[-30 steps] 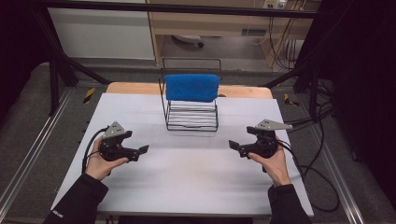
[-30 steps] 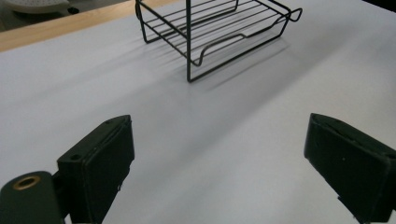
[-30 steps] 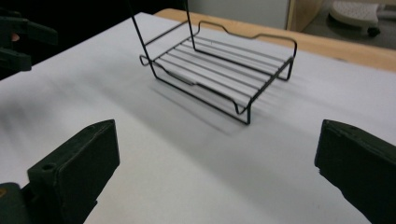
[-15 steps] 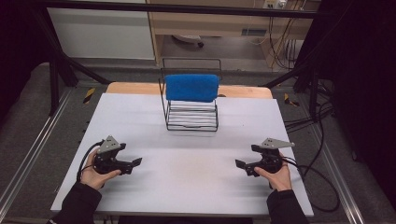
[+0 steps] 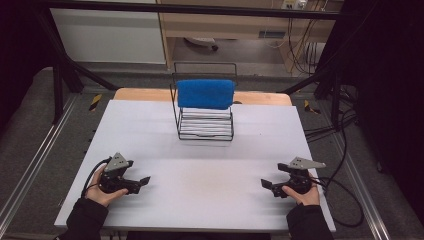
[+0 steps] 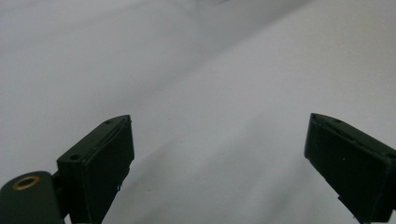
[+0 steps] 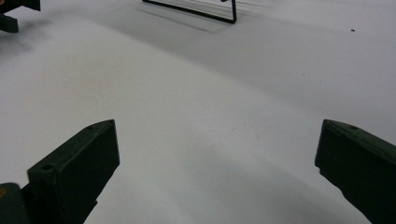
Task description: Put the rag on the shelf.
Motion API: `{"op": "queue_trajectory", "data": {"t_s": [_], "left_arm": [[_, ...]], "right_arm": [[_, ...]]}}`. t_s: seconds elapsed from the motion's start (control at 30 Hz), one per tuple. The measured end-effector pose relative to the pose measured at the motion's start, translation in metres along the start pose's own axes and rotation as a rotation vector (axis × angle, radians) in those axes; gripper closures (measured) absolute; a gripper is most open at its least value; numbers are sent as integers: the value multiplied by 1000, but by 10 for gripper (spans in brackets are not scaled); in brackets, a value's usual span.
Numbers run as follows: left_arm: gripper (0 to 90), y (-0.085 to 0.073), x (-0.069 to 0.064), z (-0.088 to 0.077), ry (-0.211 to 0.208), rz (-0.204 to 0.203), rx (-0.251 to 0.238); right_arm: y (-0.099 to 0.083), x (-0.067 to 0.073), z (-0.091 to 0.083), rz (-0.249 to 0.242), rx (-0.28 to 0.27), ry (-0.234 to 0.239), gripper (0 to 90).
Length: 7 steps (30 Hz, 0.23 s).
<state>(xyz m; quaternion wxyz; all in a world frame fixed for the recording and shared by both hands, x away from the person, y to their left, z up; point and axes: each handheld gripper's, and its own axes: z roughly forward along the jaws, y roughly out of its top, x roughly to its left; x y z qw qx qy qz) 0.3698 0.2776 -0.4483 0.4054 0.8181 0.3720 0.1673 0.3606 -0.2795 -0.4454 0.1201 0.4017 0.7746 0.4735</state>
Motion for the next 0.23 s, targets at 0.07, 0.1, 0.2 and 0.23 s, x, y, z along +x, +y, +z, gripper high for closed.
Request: {"op": "queue_trajectory", "data": {"t_s": [0.07,0.1,0.2,0.23], "left_arm": [[82,0,-1,-1,-4,-1,-8],[83,0,0,0,-3,1,-6],[81,-1,-1,0,-4,-1,-3],[81,-1,-1,0,-5,1,-4]], "right_arm": [[-2,1,-2,-1,0,3,7],[-2,0,-1,-1,0,1,7],[-2,0,0,-1,7,-6,7],[-3,0,0,-2,10,-7,7]]}}
